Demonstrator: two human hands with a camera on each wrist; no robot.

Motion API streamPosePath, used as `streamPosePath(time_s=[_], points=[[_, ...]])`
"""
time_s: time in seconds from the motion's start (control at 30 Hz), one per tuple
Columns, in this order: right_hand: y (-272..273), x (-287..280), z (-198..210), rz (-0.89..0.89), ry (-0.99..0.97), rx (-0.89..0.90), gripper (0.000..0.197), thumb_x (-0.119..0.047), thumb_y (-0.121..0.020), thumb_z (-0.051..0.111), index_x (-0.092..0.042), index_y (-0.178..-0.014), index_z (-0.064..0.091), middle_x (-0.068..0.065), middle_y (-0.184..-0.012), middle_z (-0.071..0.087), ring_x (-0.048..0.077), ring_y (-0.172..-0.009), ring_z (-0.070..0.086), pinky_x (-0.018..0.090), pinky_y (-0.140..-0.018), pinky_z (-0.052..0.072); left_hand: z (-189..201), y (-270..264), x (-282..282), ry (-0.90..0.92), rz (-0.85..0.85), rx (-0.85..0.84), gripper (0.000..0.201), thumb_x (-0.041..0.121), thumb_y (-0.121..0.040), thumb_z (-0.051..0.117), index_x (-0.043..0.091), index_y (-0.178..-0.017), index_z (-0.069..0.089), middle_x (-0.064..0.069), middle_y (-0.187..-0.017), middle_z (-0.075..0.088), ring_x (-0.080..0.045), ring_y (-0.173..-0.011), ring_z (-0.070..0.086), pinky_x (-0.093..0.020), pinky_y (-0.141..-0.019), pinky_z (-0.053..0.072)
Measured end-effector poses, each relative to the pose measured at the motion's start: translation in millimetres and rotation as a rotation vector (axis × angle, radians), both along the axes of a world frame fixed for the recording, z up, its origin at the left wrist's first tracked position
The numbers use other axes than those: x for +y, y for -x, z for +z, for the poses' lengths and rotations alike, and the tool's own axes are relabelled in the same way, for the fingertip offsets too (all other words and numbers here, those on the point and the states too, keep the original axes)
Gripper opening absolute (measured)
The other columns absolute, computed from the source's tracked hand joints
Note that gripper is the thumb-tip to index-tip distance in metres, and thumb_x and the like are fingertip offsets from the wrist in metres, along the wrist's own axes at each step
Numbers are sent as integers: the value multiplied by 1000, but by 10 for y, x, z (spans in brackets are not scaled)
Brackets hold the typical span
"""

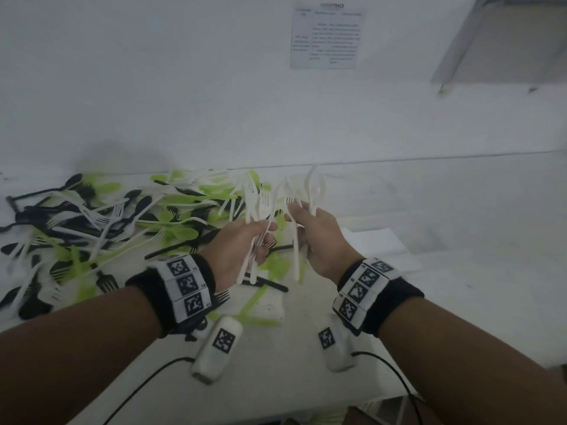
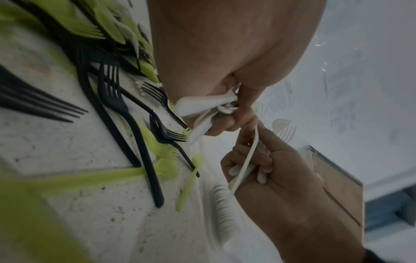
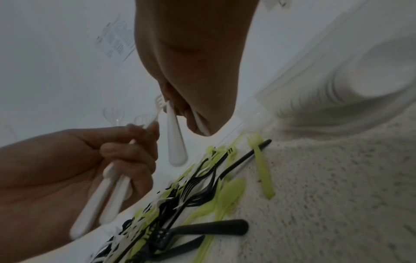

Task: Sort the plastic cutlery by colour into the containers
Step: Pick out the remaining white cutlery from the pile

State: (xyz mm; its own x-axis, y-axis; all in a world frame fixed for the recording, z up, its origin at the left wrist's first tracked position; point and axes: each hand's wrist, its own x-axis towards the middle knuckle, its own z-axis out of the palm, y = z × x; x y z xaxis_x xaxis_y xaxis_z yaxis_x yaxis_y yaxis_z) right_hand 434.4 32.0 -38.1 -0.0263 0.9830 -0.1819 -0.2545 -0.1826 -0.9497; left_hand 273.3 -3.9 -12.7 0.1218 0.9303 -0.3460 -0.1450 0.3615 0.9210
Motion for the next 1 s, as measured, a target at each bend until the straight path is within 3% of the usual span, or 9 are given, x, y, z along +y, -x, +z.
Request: streamPosePath(time_s=[0.17, 0.3, 0.4, 0.43, 0.5, 0.67, 0.77, 0.83, 1.0], points=[[111, -6, 26, 112, 28, 76, 25, -24, -100, 67, -3, -112, 70, 15, -91, 67, 27, -66, 57, 41, -64, 50, 29, -23, -3, -57, 11, 74, 22, 20, -104, 58, 3, -113, 70, -7, -91, 75, -16, -69, 66, -25, -60, 53], [171, -18, -25, 133, 21, 1, 20, -24, -101, 66, -4, -103, 70, 14, -82, 63, 18, -51, 50, 30, -49, 42, -3, 12, -9, -156, 58, 283, 24, 24, -106, 55, 9, -114, 71, -11, -102, 78, -24, -89, 75, -33, -75, 61], [188, -28, -83, 201, 9, 29, 23, -21, -103, 63, 0, -108, 71, 14, -89, 73, 25, -68, 68, 41, -66, 59, 16, 4, -47, -217, 28, 280, 25, 27, -105, 56, 11, -115, 72, -11, -103, 78, -30, -95, 76, -42, -83, 63], [183, -40, -81, 232, 8, 79, 23, -19, -104, 61, 1, -112, 71, 15, -95, 75, 27, -77, 73, 42, -72, 61, 36, -7, -71, -228, 11, 266, 25, 28, -105, 57, 12, -115, 73, -10, -103, 78, -29, -94, 76, -42, -81, 63], [176, -51, -80, 266, 12, 127, 24, -16, -105, 59, 2, -116, 69, 16, -99, 76, 28, -81, 74, 36, -69, 61, 60, -17, -115, -235, -17, 248, 25, 27, -105, 56, 13, -116, 74, -10, -103, 78, -27, -93, 76, -36, -74, 61], [145, -17, -129, 159, 69, 71, 20, -22, -103, 62, -4, -112, 66, 8, -88, 66, 14, -53, 54, 27, -50, 44, -32, 63, -115, -146, 227, 238, 23, 18, -107, 49, 2, -112, 63, -12, -100, 75, -24, -82, 73, -33, -76, 60], [104, 34, -165, 88, 98, 58, 30, -25, -100, 66, 0, -117, 65, 8, -88, 61, 12, -47, 39, 28, -47, 36, -55, 137, -109, -160, 324, 341, 17, 21, -105, 52, 9, -101, 63, -4, -81, 63, -12, -56, 46, -24, -53, 39], [105, 21, -156, 104, 92, 52, 32, -26, -100, 67, 1, -117, 65, 11, -90, 59, 13, -47, 39, 29, -46, 36, -53, 141, -141, -187, 259, 371, 19, 23, -101, 60, 9, -90, 65, -4, -73, 58, -11, -50, 39, -24, -49, 32], [174, -46, -143, 161, 66, 54, 41, -28, -99, 68, 5, -122, 64, 17, -99, 63, 21, -62, 46, 28, -48, 40, -14, 22, -305, -307, 106, 422, 13, 19, -95, 71, 9, -92, 78, 11, -67, 68, 3, -53, 57, -7, -49, 39]])
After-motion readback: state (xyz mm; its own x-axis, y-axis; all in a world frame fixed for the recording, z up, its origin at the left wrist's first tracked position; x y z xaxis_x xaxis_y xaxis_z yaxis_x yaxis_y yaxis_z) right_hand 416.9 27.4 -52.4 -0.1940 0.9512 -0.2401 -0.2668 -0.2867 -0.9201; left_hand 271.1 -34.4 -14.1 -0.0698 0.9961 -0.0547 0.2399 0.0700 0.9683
